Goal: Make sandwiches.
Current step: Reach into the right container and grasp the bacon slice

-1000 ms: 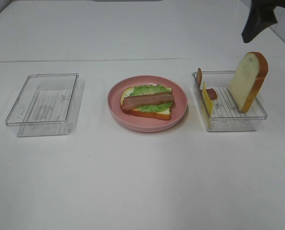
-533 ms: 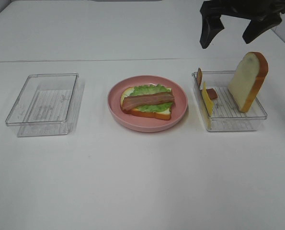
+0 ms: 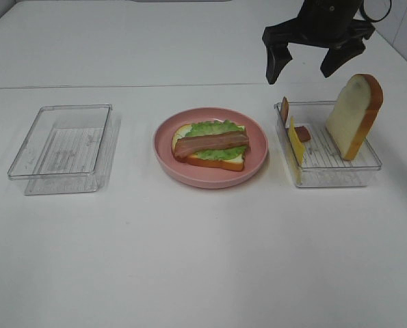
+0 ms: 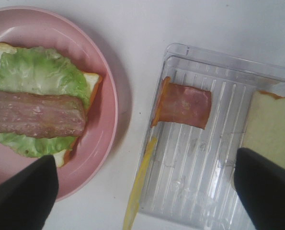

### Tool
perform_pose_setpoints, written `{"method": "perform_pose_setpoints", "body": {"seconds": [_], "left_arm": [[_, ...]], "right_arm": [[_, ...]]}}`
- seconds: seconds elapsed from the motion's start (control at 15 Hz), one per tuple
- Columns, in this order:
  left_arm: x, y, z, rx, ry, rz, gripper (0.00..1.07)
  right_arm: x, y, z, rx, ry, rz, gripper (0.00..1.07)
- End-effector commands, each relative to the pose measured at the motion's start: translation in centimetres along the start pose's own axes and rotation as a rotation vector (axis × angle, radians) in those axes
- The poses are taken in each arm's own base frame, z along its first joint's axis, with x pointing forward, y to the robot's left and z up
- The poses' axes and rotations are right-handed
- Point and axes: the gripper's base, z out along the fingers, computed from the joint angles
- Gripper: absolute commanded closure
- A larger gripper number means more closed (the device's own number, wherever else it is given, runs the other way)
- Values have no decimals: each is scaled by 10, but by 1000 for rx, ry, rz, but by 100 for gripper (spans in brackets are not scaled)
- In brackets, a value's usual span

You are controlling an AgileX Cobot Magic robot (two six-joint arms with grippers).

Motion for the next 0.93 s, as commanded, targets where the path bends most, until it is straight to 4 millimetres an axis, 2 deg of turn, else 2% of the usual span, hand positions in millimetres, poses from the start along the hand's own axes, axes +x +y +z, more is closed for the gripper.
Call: {"method": "perform_pose_setpoints", "body": {"seconds": [0.07, 0.4, 0.93], "left_arm": [[1, 0, -1, -3, -21, -1, 4], [1, 0, -1, -3, -21, -1, 4], [1, 0, -1, -3, -21, -1, 4]], "right_arm": [[-4, -1, 25, 2, 24, -1, 11], [-4, -2, 57, 9, 30, 8, 13], [-6, -5, 82, 39, -2, 26, 18]]}}
